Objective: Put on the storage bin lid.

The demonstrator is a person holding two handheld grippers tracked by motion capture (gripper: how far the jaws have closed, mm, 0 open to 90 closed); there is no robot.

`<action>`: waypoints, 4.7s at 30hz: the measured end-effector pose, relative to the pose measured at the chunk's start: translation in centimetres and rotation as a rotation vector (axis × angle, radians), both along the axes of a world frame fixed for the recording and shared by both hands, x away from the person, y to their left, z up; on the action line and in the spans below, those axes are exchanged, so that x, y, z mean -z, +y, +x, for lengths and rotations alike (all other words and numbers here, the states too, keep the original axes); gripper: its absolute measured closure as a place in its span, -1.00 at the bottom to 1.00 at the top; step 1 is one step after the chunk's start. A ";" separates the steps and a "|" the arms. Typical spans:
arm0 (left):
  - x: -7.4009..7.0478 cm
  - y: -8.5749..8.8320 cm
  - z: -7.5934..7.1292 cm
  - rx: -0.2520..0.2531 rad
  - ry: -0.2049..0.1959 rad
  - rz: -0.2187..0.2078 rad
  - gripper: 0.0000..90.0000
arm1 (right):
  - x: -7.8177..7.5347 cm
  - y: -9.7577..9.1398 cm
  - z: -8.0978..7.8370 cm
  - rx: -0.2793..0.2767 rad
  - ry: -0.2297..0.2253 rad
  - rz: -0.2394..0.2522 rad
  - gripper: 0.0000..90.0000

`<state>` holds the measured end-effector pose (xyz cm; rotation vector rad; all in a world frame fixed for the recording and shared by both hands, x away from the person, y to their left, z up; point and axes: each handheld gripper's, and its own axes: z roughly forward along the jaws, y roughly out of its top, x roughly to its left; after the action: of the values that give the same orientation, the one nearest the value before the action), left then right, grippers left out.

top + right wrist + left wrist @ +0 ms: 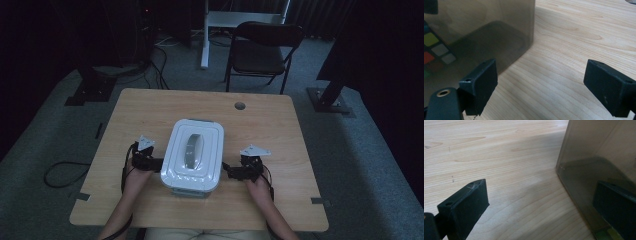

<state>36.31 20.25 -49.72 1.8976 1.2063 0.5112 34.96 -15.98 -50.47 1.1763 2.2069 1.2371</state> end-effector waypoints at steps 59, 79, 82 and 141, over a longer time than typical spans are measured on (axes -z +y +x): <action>0.3 -6.7 0.7 0.165 0.029 0.041 -0.98 | 0.3 -6.0 0.0 0.056 0.022 0.000 -0.72; -0.9 -5.0 0.8 0.190 -0.044 -0.002 -0.98 | -0.3 -6.4 0.1 0.111 -0.001 -0.013 -0.72; -0.9 -4.9 0.8 0.191 -0.040 -0.004 -0.98 | -0.3 -6.4 0.2 0.110 -0.004 -0.009 -0.72; 0.5 4.6 -3.6 -0.021 0.052 -0.009 -0.98 | 0.1 -13.3 -3.2 0.327 -0.001 -0.038 -0.73</action>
<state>32.75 24.88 -50.24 1.9026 1.2607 0.4692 31.73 -29.23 -50.61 1.4488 1.9282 1.0551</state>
